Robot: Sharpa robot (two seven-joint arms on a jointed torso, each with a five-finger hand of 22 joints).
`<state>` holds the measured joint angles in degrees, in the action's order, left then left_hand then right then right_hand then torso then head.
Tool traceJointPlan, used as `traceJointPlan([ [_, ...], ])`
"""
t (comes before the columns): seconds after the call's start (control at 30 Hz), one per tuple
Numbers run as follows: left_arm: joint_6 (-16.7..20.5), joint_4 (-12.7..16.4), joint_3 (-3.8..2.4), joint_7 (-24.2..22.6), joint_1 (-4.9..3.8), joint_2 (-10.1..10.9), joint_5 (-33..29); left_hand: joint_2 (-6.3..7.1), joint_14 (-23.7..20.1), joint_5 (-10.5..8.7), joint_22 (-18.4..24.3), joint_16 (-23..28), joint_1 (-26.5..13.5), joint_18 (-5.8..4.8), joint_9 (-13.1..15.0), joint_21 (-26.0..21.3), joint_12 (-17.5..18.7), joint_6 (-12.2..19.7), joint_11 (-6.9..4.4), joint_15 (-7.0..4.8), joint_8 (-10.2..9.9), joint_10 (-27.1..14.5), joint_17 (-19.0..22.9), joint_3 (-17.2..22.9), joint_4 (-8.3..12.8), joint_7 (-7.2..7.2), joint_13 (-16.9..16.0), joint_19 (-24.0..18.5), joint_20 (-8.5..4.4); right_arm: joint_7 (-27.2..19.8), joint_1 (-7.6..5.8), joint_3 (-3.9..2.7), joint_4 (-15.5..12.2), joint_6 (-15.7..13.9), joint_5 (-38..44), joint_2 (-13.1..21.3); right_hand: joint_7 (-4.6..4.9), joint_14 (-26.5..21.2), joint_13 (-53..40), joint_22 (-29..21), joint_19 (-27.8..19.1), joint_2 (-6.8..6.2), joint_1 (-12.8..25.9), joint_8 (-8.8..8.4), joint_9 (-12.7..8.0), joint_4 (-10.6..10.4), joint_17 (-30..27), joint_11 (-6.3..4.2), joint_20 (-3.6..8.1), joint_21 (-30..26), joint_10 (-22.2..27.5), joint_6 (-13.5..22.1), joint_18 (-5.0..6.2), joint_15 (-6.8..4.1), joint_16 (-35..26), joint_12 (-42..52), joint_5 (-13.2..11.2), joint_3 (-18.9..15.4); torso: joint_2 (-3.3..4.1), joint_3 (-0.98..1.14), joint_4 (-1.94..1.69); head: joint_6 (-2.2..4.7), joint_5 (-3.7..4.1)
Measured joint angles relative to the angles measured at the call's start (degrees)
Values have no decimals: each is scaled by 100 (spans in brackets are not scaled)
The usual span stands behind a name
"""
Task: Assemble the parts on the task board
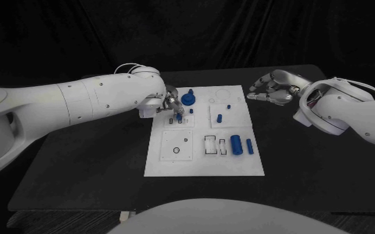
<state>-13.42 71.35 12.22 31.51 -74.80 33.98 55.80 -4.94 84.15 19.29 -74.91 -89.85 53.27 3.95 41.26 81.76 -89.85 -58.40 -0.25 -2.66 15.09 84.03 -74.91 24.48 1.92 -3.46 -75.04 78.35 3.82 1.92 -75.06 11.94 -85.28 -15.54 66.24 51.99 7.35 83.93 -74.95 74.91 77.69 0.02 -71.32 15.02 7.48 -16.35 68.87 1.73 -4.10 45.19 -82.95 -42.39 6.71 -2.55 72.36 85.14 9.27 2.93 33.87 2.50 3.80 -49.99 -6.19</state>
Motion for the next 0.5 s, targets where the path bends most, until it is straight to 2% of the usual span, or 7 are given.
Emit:
traceJointPlan([
  [0.17,45,0,2,37,13,16,-131,0,0,-5,0,0,0,0,2,0,0,-19,0,0,0,0,0,14,14,17,0,0,0,15,0,0,0,27,-10,-9,0,0,0,0,0,0,0,0,-4,0,-4,19,0,0,19,0,-1,0,0,0,0,0,-4,0,0,0,0],
  [0.5,57,9,2,74,40,72,-279,0,0,-16,0,0,0,0,10,0,0,-28,0,0,-23,0,0,46,13,8,0,0,0,37,12,0,9,75,-22,-29,0,0,1,4,0,23,-23,0,-10,0,-19,19,0,-28,19,0,-1,0,-23,0,26,0,-12,3,2,0,-58],
])
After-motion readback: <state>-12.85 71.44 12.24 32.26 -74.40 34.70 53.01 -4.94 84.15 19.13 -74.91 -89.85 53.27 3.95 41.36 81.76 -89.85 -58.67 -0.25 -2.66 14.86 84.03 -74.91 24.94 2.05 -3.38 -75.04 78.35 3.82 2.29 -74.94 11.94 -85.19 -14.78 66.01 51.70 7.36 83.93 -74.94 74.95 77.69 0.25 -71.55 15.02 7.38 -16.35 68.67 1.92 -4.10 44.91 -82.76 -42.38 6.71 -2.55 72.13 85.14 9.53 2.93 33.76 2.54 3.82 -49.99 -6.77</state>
